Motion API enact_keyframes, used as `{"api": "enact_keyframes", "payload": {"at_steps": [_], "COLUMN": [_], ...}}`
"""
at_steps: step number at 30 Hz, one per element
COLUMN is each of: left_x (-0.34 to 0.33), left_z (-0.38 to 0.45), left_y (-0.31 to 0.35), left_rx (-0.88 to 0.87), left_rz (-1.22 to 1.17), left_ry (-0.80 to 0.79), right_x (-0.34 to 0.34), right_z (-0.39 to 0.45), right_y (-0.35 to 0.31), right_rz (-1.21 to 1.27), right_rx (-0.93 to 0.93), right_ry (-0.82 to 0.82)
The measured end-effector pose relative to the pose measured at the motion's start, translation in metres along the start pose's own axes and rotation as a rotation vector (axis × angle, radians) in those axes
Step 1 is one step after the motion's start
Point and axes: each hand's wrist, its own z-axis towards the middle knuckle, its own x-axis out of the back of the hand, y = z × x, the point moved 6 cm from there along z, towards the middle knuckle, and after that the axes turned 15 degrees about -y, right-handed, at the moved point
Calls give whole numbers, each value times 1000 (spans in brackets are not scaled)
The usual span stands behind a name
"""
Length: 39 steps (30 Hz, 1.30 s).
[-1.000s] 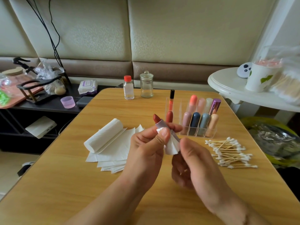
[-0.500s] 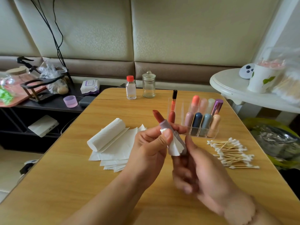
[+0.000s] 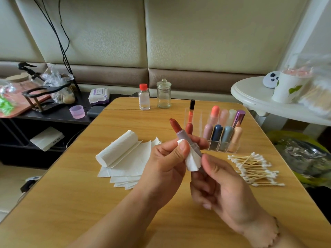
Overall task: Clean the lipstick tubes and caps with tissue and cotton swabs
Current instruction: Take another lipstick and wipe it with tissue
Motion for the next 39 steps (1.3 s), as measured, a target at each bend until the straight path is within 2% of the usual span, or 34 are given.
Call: {"api": "enact_keyframes", "payload": {"at_steps": [4,10,15,20,24,28,32,34,39], "left_x": [-5,3,3,-1,12,9,6,6,0], "left_z": [1,0,0,-1,-3,-4,-4,-4,-4], "left_y": [-14,-20,-20,-24,-20,-17,-15,-13,-11], "left_rx": [84,66,64,94,74,49,33,37,28], "left_rz": [27,24,-27,-32,9,-32,-96,-117,-155], "left_ry": [-7,56,64,40,183,144,87,77,-9], "right_x": [9,21,20,13,12,6,0,0,4], "right_z": [-3,-8,-14,-16,-17,-17,-14,-12,-5], "right_y": [-13,-21,-29,-33,-36,-38,-39,-34,-8], "right_rz": [-271,-436,-708,-917,-1100,-1254,-1176,-1005,35], "right_rx": [175,215,274,313,313,310,287,245,-133], "right_ry": [192,312,421,433,458,433,335,239,-63]}}
